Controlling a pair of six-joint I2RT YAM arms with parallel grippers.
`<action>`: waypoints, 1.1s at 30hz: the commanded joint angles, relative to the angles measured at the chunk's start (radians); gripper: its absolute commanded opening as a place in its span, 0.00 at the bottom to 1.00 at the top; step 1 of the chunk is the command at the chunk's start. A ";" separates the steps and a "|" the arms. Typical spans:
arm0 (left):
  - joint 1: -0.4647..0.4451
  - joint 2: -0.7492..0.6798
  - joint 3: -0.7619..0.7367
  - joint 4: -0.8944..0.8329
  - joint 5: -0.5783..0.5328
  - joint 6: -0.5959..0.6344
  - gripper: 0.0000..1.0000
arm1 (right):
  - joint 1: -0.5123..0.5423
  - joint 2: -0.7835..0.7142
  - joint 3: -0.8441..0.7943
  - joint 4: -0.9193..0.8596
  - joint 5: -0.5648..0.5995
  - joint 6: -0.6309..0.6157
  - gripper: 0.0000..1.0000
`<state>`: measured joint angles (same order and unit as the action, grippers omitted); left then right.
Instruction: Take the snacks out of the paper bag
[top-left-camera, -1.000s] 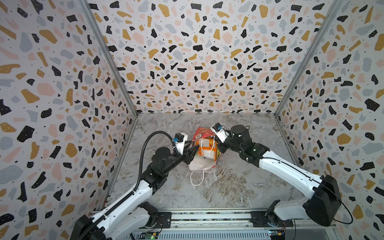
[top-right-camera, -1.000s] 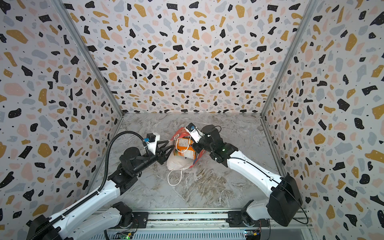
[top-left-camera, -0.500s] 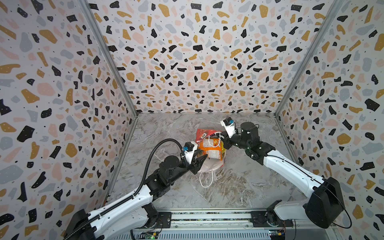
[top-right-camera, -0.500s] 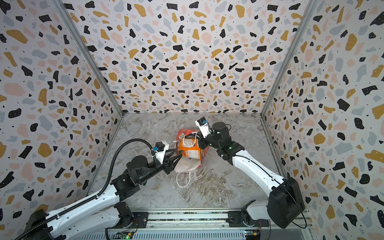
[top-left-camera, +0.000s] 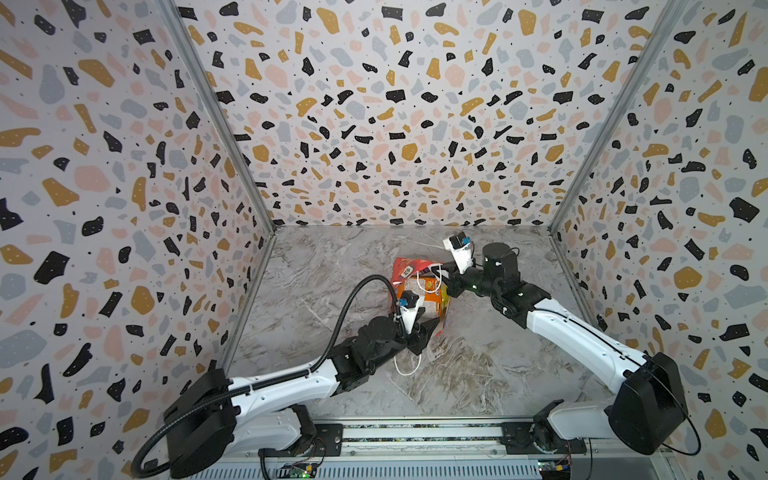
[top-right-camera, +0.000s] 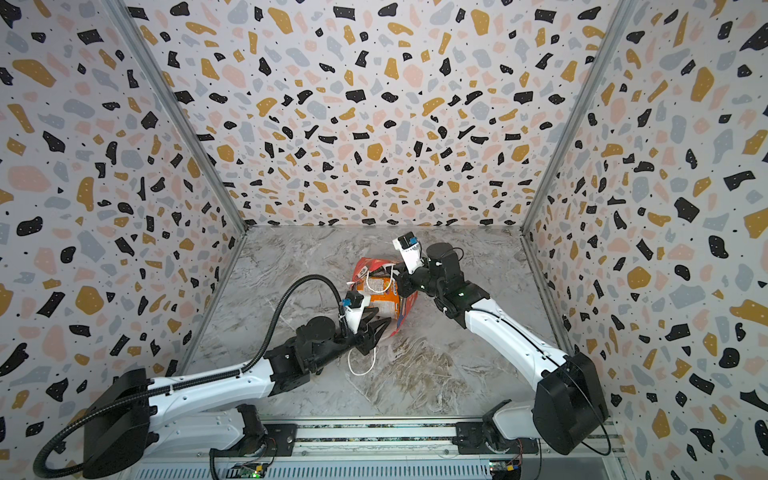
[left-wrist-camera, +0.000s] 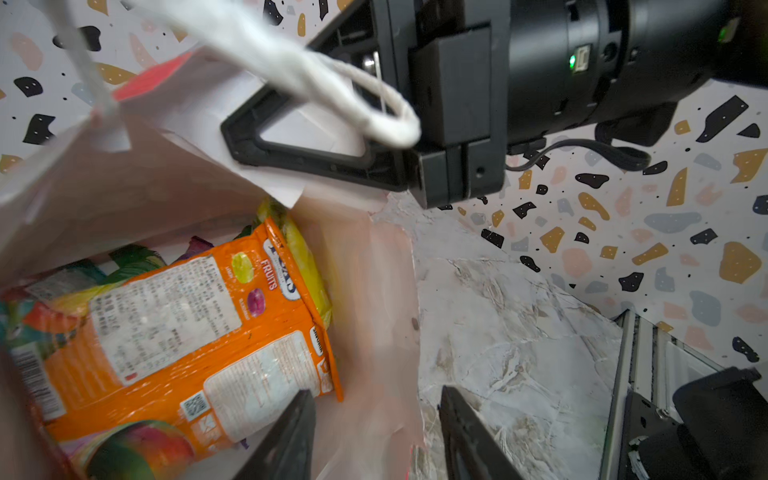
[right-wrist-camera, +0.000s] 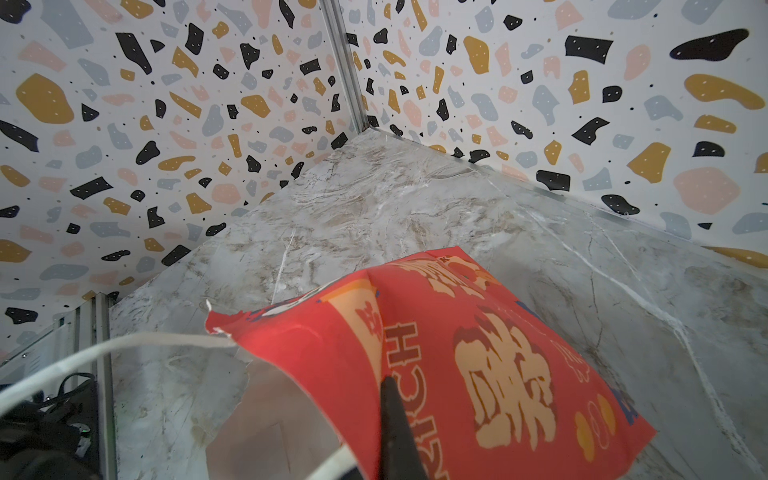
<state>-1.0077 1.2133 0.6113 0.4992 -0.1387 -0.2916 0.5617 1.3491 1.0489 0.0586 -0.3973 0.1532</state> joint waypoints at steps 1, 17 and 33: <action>-0.006 0.047 0.041 0.119 -0.068 -0.039 0.50 | -0.003 -0.035 0.027 0.086 -0.055 0.027 0.00; 0.013 0.257 0.164 0.090 -0.195 -0.013 0.54 | -0.003 -0.067 -0.007 0.110 -0.076 0.025 0.00; 0.041 0.359 0.217 0.066 -0.314 -0.005 0.53 | -0.003 -0.082 -0.018 0.140 -0.114 0.040 0.00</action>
<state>-0.9760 1.5589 0.7921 0.5388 -0.4103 -0.3069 0.5587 1.3285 1.0122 0.0906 -0.4576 0.1783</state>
